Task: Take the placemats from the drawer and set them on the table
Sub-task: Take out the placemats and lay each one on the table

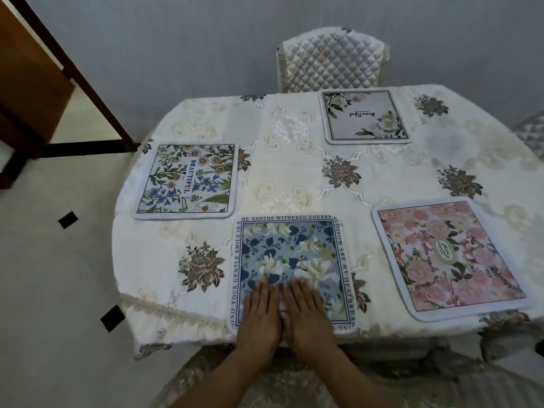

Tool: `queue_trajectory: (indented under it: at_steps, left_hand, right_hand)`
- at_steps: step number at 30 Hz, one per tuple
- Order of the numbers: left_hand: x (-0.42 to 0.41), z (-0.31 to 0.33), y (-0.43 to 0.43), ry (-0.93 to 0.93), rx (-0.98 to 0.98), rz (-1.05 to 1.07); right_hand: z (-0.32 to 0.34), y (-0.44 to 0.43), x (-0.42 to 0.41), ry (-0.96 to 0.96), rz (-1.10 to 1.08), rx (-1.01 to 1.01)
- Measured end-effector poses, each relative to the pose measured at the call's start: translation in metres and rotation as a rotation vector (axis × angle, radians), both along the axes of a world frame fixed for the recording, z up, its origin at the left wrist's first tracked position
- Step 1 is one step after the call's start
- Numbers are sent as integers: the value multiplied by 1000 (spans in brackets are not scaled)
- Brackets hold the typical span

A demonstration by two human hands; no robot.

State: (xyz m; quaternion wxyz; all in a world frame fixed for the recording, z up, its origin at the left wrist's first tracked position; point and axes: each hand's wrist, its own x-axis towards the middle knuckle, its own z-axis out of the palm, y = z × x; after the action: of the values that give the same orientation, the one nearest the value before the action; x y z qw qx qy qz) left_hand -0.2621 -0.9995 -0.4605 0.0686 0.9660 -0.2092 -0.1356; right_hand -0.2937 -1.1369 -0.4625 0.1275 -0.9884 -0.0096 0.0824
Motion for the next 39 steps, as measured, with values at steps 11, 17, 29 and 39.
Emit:
queue_trajectory:
  at_steps: [11,17,29,39]
  left_hand:
    - [6,-3,53,60,14,32]
    - [73,15,-2,37,-138,34]
    - [192,16,-45,147,54,-130]
    - [200,10,30,119,-6,-144]
  right_hand:
    - [5,-74,-18,110,-35,0]
    - [21,-62,72,122,30,56]
    - [33,-40,193,264,89,-16]
    - [28,-137,151,208,-53,-20]
